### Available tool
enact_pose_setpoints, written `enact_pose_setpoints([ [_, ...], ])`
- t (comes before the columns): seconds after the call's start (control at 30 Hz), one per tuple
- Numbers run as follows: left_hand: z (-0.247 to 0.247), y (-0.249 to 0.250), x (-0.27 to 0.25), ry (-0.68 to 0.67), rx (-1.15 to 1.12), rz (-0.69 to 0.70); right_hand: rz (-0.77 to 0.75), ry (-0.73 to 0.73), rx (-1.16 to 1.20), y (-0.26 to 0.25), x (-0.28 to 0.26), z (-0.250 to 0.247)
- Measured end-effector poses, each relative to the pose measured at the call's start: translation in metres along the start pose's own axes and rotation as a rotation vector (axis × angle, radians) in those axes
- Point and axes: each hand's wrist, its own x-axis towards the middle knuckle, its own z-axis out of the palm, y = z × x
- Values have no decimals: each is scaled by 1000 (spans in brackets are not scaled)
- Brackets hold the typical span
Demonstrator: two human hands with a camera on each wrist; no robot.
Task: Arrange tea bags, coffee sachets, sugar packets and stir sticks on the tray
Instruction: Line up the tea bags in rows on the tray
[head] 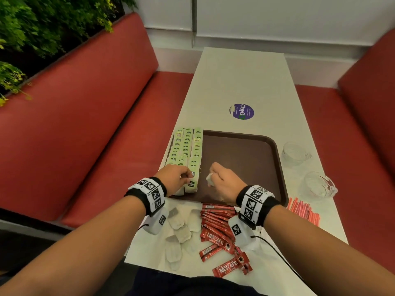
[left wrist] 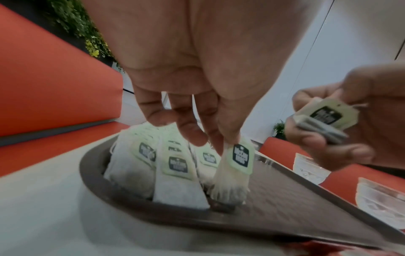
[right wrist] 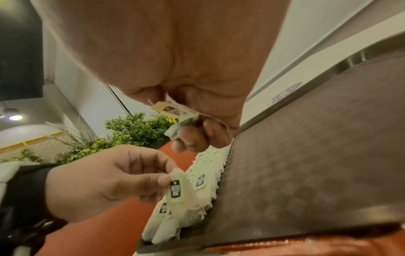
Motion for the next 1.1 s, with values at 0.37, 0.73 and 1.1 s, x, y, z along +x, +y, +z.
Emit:
enact_pose_setpoints([
  [0.37, 22, 3, 28, -16, 190, 13, 86, -28, 72, 13, -3, -3],
  [0.73, 16, 3, 35, -73, 275, 109, 83, -3, -90, 19, 5, -6],
  [1.1, 0, 22, 12, 68, -71, 295, -25, 5, 15, 14, 17, 6],
])
